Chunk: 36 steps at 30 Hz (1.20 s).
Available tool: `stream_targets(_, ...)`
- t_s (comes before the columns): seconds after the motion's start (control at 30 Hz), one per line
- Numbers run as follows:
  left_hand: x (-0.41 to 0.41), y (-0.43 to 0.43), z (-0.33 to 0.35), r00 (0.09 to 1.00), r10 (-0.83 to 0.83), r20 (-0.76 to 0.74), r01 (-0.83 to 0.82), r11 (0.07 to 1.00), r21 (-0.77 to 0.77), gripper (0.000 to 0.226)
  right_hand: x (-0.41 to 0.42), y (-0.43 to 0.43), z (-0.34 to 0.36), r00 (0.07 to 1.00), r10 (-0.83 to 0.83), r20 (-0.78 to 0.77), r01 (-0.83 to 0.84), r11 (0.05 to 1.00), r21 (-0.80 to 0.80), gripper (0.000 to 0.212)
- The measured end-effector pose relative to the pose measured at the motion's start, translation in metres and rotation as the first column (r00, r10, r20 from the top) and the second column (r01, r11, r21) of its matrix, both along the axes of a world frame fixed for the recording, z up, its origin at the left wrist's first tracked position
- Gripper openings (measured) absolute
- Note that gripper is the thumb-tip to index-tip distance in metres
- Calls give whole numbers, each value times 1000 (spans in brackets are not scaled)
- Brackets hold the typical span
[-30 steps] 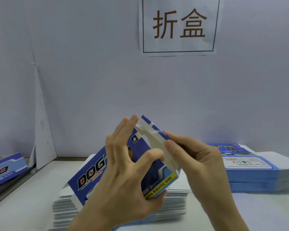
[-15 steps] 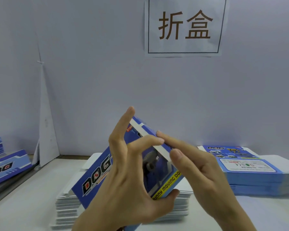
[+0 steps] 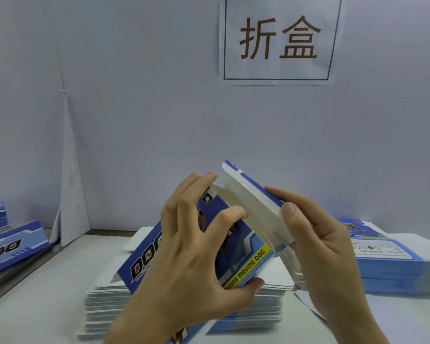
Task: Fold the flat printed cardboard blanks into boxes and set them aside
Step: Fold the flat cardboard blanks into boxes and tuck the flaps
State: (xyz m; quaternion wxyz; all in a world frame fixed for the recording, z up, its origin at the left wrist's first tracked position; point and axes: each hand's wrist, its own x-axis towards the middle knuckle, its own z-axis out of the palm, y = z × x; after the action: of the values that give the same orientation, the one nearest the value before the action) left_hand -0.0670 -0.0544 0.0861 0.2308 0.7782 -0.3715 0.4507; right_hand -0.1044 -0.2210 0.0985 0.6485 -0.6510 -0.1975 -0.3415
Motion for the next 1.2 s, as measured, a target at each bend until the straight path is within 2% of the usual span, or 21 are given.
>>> stream_targets(0.1, -3, 0, -1, 998, -69, -7, 68, 994, -80, 71, -2, 7, -2, 996, -67, 55, 71, 994, -77, 25)
stream_targets(0.2, -4, 0, -2, 995, -98, -10, 96, 990, -100, 71, -3, 13, -4, 996, -76, 45, 82, 987, -140, 28)
stream_targets(0.33, -5, -1, -2, 994, -110, 11, 111, 987, -114, 73, -3, 9, -4, 999, 44, 27, -38, 978, -203, 28)
stream_targets(0.47, -6, -2, 0, 991, -127, 32, 130, 970, -206, 80, -4, -3, -4, 990, 112, -86, -137, 911, -388, 42)
stream_targets(0.57, -9, -4, 2, 993, -111, 26, 114, 971, -210, 78, -3, -5, -5, 972, 198, -124, -233, 868, -439, 49)
stream_targets(0.63, -11, -3, 4, 992, -125, 3, 123, 972, -201, 84, 0, -3, -6, 983, 178, -56, -185, 892, -413, 45)
stream_targets(0.73, -14, 7, 15, 974, -209, -90, 177, 946, -273, 86, 3, -3, -5, 981, 192, 2, -189, 968, -164, 40)
stream_targets(0.77, -14, 13, 20, 942, -297, -158, 228, 908, -351, 81, 2, -5, -4, 980, 200, 9, -198, 975, -104, 42)
stream_targets(0.87, -3, 34, 24, 781, -537, -318, 318, 780, -538, 73, 0, -13, -1, 979, 204, 9, -203, 977, -67, 39)
stream_targets(0.93, 5, 42, 23, 613, -670, -418, 382, 715, -586, 74, 1, -15, -2, 975, 223, -15, -223, 973, -55, 25)
stream_targets(1.0, 11, 42, 15, 433, -780, -451, 444, 620, -647, 67, 3, -11, -7, 982, 188, -20, -189, 977, -103, 26)
stream_targets(1.07, 12, 31, 12, 303, -867, -394, 409, 492, -768, 40, 4, -1, -8, 987, 159, 1, -158, 982, -100, 30)
stream_targets(1.13, 14, 19, 13, 282, -907, -313, 290, 391, -873, 23, 3, 2, -9, 987, 157, 36, -155, 986, -58, 27)
stream_targets(1.2, 17, 16, 15, 334, -912, -238, 254, 330, -909, 20, -1, 4, -6, 984, 164, 68, -160, 985, -66, 25)
